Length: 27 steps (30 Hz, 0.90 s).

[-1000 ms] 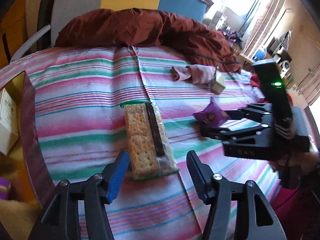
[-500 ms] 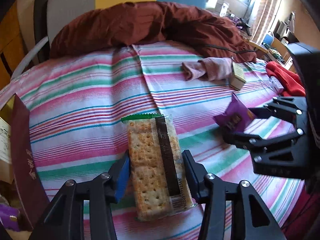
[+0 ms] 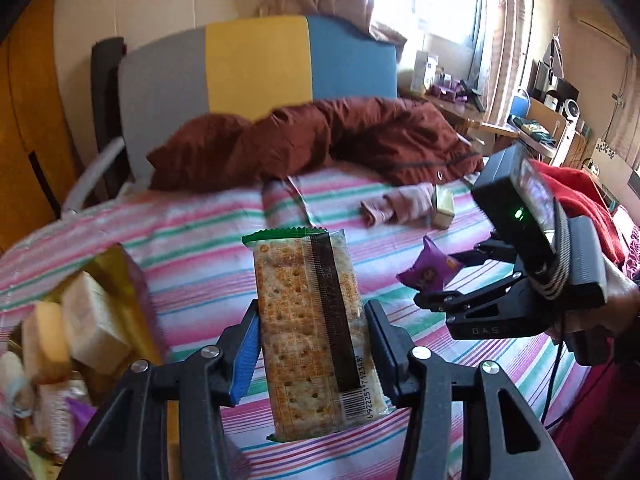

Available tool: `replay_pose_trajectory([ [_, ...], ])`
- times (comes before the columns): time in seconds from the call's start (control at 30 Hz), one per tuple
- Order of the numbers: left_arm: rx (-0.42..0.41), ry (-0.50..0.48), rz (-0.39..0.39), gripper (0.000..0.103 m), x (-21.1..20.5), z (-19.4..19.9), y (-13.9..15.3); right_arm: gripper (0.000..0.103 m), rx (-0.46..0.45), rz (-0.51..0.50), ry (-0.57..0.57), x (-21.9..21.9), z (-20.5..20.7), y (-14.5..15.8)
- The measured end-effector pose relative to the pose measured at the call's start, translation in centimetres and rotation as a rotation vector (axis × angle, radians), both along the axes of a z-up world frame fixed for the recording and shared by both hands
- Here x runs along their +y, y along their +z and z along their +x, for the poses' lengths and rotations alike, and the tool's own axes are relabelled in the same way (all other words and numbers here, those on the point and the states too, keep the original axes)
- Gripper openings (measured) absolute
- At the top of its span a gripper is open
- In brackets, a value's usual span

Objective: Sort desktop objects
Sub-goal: 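Carry the cracker packet and purple packet to the gold tray and release them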

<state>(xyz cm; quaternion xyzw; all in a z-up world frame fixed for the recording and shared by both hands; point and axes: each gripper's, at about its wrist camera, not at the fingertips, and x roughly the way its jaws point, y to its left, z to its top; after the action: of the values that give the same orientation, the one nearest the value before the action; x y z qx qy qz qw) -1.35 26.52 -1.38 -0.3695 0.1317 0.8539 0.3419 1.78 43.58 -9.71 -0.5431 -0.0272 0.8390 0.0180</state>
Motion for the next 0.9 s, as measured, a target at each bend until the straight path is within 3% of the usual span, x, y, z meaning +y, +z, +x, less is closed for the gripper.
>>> replay_pose_trajectory([
  [0.13,0.045,0.024,0.018,0.05,-2.1,0.3,1.7,0.057,0.012,-0.011,0.002,-1.1,-1.9,-0.2],
  [0.43,0.081,0.117,0.053,0.05,-7.5,-0.1,3.5,0.057,0.095,-0.052,0.026,-5.6,-2.2,3.7],
  [0.9,0.069,0.283,0.094,0.05,-16.0,-1.5,3.2,0.057,0.17,-0.15,0.113,-15.4,-3.3,6.5],
])
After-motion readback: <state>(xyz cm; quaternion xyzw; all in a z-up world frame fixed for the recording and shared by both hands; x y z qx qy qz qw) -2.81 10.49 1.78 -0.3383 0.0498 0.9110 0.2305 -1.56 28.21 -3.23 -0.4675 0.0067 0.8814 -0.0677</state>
